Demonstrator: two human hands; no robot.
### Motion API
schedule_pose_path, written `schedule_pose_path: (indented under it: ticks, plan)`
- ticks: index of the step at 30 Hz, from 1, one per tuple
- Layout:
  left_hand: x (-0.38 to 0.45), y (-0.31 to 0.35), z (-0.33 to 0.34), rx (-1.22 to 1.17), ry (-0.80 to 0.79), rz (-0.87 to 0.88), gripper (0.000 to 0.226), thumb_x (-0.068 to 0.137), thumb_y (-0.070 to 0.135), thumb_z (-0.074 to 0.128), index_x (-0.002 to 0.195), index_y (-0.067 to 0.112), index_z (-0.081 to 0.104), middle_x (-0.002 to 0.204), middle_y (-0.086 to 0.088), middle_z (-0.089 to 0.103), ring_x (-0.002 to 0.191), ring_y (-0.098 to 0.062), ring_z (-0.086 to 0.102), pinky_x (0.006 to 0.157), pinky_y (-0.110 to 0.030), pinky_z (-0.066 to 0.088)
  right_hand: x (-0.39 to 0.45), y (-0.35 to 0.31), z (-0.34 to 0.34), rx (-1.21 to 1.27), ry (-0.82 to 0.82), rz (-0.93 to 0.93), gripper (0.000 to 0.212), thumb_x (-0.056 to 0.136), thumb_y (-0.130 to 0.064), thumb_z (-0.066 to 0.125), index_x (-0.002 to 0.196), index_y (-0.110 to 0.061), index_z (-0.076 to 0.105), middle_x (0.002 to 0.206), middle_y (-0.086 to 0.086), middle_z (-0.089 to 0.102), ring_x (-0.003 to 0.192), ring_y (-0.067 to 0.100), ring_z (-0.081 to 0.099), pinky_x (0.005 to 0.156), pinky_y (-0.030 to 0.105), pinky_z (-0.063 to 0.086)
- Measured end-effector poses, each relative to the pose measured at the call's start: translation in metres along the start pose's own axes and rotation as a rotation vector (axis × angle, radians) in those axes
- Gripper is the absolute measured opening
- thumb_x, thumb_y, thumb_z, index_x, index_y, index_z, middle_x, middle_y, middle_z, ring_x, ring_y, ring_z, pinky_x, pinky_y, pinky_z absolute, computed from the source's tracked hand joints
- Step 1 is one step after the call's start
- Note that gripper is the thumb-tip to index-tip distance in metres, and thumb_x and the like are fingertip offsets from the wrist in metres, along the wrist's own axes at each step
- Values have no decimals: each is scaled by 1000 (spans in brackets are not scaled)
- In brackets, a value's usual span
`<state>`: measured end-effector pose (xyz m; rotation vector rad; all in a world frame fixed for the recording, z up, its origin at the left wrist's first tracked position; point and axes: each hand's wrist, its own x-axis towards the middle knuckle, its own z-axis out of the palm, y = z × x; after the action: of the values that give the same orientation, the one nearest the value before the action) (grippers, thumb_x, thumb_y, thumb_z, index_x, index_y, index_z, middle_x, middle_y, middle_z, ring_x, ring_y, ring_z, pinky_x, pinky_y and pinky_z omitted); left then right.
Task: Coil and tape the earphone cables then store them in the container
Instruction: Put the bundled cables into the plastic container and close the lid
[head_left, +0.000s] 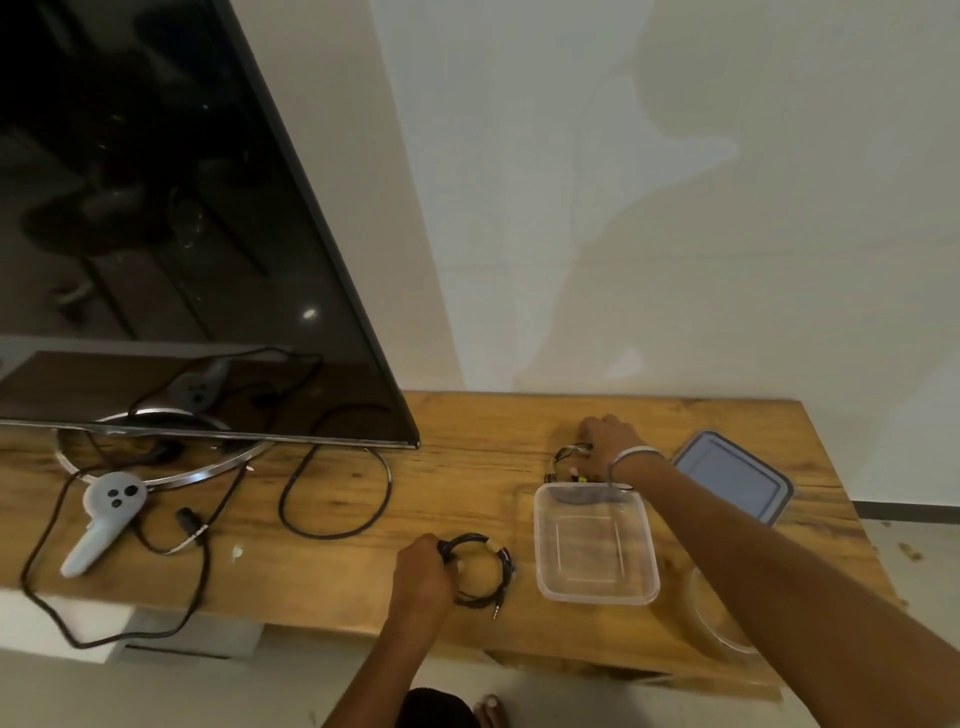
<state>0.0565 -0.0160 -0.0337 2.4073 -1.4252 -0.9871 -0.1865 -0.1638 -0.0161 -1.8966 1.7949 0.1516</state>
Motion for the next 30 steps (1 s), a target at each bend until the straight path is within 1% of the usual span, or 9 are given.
schedule_pose_path:
  ticks: [4,7,11,15,18,20,22,27,30]
  plan:
    - [2,-6,-6,-68,-25,68,6,90,11,63,87,8,59,88,-7,61,66,-11,56,44,-10,42,2,0,0,34,-66,-47,48,81,-36,71,120,-14,56,120,9,61,106,27,58,85,32,47]
    - [1,-9,-5,-152,-36,56,5,90,7,63,89,2,63,89,-13,66,67,-15,63,48,-15,52,-2,-2,-1,-13,-109,-46,52,77,-36,72,122,-17,54,119,8,57,102,27,58,84,34,51]
    - [-3,-9,-6,-239,-47,44,5,90,4,62,90,-1,64,91,-19,67,69,-19,67,51,-21,56,-4,-2,5,-83,-88,-18,25,86,-21,63,108,-9,63,107,9,66,93,26,62,73,30,49]
    - [-5,-11,-18,-286,-31,42,6,90,5,62,90,-1,65,89,-18,68,70,-18,67,52,-21,57,-4,0,2,-7,-43,37,25,92,-28,58,101,-7,68,101,12,69,83,23,59,69,26,44]
    - [-3,-12,-28,-316,-5,61,5,91,5,62,87,3,63,85,-15,67,69,-17,68,52,-21,56,-5,12,1,247,15,111,21,89,-19,64,92,1,70,92,19,70,76,22,68,79,35,56]
    - [-3,-10,-35,-343,10,82,4,92,6,60,89,4,62,83,-14,66,72,-19,68,56,-23,58,-7,20,-2,430,62,125,17,86,-15,69,90,1,72,87,19,72,54,9,67,78,42,58]
    - [-5,-7,-43,-349,26,107,6,93,6,59,89,4,62,84,-15,67,74,-22,68,59,-25,59,-13,22,-8,593,81,117,14,85,-11,69,91,1,73,80,17,72,49,12,63,75,43,59]
    - [-12,4,-61,-434,54,135,6,93,4,59,90,4,64,77,-14,65,71,-23,68,70,-38,61,-45,8,-39,989,70,28,21,89,3,58,106,16,60,71,11,64,59,23,58,48,19,55]
    - [-24,17,-71,-475,74,175,6,93,4,58,90,5,63,76,-12,65,72,-22,67,63,-29,60,-71,-5,-56,1123,85,-27,15,90,5,55,103,11,60,71,13,62,57,17,58,46,16,53]
